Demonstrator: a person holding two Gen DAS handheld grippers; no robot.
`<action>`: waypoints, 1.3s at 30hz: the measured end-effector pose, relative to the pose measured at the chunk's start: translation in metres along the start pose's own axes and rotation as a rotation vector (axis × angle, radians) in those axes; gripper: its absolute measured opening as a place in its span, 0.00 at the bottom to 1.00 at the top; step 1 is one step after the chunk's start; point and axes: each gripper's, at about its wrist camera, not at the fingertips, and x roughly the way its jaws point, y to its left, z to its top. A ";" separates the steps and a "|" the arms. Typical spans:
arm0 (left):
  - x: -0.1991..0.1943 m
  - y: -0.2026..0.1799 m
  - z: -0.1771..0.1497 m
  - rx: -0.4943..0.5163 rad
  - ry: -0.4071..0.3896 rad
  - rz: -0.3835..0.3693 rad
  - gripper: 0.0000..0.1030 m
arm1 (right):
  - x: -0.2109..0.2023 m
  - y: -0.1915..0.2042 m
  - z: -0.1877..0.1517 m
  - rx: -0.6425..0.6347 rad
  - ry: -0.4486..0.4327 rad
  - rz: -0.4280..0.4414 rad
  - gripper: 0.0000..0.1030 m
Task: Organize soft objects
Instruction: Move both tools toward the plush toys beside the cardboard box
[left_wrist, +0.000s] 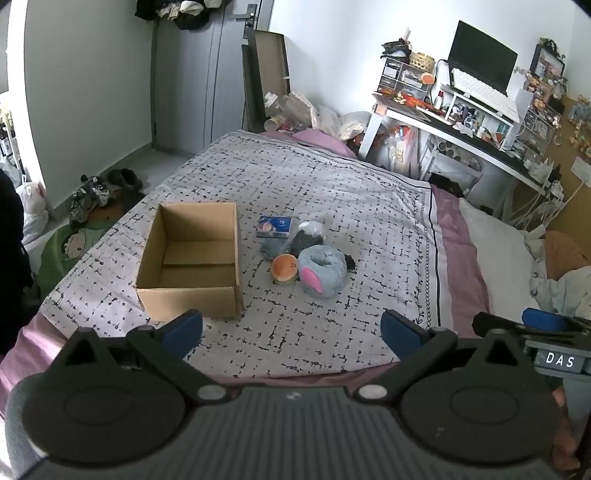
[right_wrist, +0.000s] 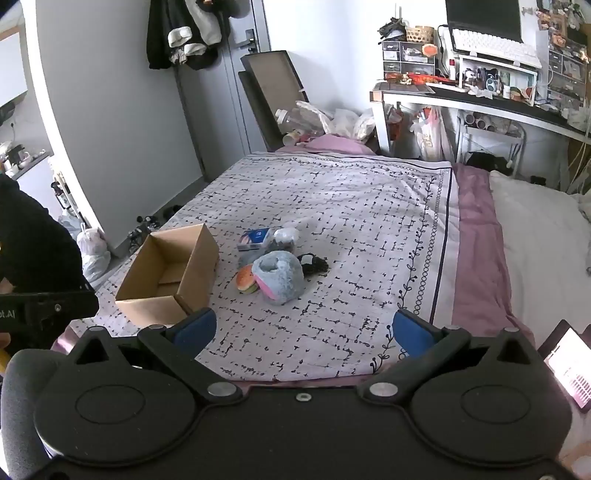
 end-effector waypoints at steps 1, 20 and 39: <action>0.000 0.000 0.000 -0.001 -0.001 0.001 0.99 | 0.000 0.000 0.000 0.001 0.001 0.001 1.00; -0.004 -0.001 -0.001 -0.003 -0.034 -0.008 0.99 | 0.004 0.000 -0.002 0.003 0.007 -0.004 1.00; 0.024 0.004 0.005 -0.025 0.022 -0.004 0.99 | 0.029 0.006 0.010 -0.012 0.035 0.018 1.00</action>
